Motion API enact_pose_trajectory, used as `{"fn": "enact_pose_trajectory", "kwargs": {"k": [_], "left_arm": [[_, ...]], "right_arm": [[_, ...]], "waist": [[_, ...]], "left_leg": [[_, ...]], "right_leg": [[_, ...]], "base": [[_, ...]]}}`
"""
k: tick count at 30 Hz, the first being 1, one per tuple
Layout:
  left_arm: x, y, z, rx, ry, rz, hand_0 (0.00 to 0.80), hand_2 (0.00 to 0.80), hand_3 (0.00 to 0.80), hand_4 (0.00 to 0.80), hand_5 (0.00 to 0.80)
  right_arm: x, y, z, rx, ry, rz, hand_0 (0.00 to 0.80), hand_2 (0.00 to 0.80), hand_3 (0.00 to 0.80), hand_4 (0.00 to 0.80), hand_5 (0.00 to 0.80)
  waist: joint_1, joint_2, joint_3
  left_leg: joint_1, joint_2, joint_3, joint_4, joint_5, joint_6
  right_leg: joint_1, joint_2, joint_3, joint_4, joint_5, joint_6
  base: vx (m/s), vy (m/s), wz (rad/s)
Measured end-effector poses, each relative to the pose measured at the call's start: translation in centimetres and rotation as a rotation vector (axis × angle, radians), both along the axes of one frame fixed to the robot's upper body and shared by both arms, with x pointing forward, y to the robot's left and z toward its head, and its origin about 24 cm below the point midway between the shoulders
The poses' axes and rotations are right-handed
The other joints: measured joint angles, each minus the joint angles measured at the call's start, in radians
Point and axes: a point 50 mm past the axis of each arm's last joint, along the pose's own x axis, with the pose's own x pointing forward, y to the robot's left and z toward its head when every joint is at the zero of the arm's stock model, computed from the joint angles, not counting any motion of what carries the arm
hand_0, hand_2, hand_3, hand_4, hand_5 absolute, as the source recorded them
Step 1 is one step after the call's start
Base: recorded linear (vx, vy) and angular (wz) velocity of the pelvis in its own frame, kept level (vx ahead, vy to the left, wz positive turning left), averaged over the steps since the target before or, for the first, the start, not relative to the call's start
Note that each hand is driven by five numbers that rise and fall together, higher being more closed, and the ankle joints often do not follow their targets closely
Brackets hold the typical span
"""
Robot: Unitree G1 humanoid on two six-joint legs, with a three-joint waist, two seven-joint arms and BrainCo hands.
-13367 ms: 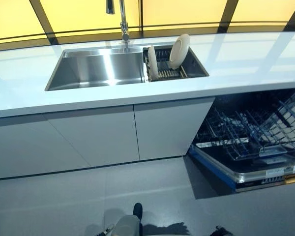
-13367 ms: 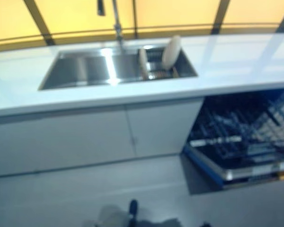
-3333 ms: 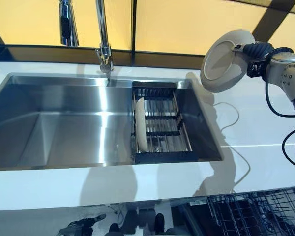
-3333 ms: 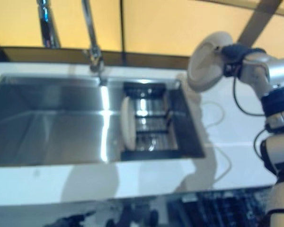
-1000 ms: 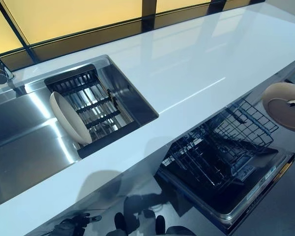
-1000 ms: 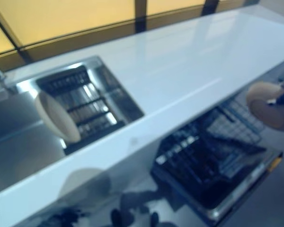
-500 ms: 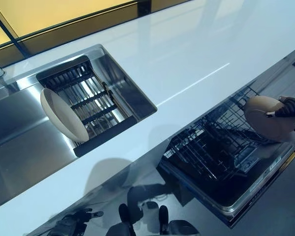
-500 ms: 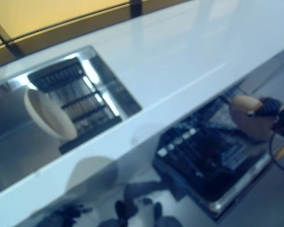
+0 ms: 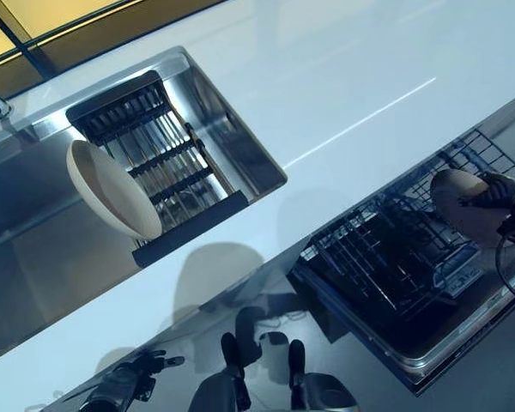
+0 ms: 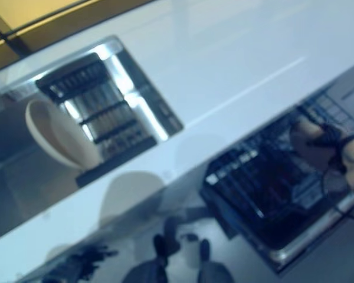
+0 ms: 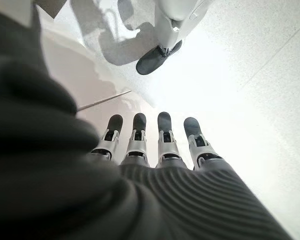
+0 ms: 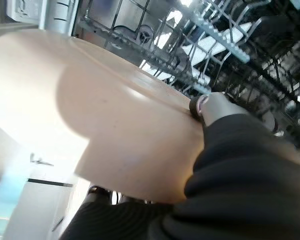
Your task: Take plates into dishwasher
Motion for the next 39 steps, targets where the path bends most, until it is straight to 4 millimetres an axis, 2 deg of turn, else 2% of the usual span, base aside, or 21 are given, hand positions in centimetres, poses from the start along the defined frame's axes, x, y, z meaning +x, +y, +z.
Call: {"fn": "enact_pose_trajectory", "kwargs": {"k": [3,8,19,29,38,39], "left_arm": [[0.3,-0.1,0.1,-0.01,-0.016,0.007,0.0,0.0,0.0,0.0,0.0],[0.8,-0.3,0.3,-0.01,-0.044,-0.007,0.0,0.0,0.0,0.0,0.0],[2.1,-0.9,0.8,-0.009,-0.09,-0.043,0.0,0.0,0.0,0.0,0.0],[2.3,-0.9,0.9,0.003,-0.098,-0.04,0.0,0.0,0.0,0.0,0.0],[2.6,-1.0,1.0,0.015,-0.12,-0.043,0.0,0.0,0.0,0.0,0.0],[2.7,-1.0,1.0,0.015,-0.121,-0.043,0.0,0.0,0.0,0.0,0.0]], "right_arm": [[0.5,0.6,-0.4,-0.017,-0.003,0.015,0.8,0.8,0.8,0.8,0.8],[0.5,0.1,-0.3,-0.087,-0.034,-0.021,0.8,0.8,0.8,0.8,0.8],[1.0,-0.1,0.2,-0.08,-0.082,-0.078,0.8,0.8,0.8,0.8,0.8],[0.8,-1.1,-0.9,-0.06,-0.048,-0.162,0.8,0.8,0.8,0.8,0.8],[0.2,-2.3,-1.9,-0.044,-0.013,-0.222,0.8,0.8,0.8,0.8,0.8],[0.2,-2.3,-1.9,-0.044,-0.014,-0.223,0.584,0.584,0.584,0.584,0.584]], "waist": [[0.007,0.018,0.021],[0.023,0.039,0.045],[0.023,0.05,0.078],[0.023,0.053,0.083],[0.026,0.051,0.083],[0.025,0.051,0.083]], "left_leg": [[0.0,-0.002,-0.001,-0.001,0.001,0.001],[-0.005,-0.002,-0.006,-0.002,0.001,0.0],[-0.034,-0.005,-0.024,-0.007,0.014,0.003],[-0.028,-0.006,-0.029,-0.007,0.015,0.004],[-0.027,-0.008,-0.052,-0.008,0.024,0.007],[-0.027,-0.009,-0.052,-0.008,0.024,0.007]], "right_leg": [[0.0,-0.002,-0.001,0.0,0.0,0.0],[-0.002,-0.001,-0.008,0.0,0.0,0.0],[-0.027,-0.003,-0.026,0.001,0.001,0.0],[-0.018,-0.003,-0.031,0.001,0.001,0.0],[-0.008,-0.004,-0.051,0.001,0.003,0.001],[-0.008,-0.004,-0.051,0.001,0.003,0.002]], "base": [[-0.02,-0.001,0.03],[-0.055,-0.041,0.02],[-0.024,-0.011,0.04],[0.0,-0.01,0.01],[-0.004,-0.016,0.07],[0.0,0.0,0.0]]}}
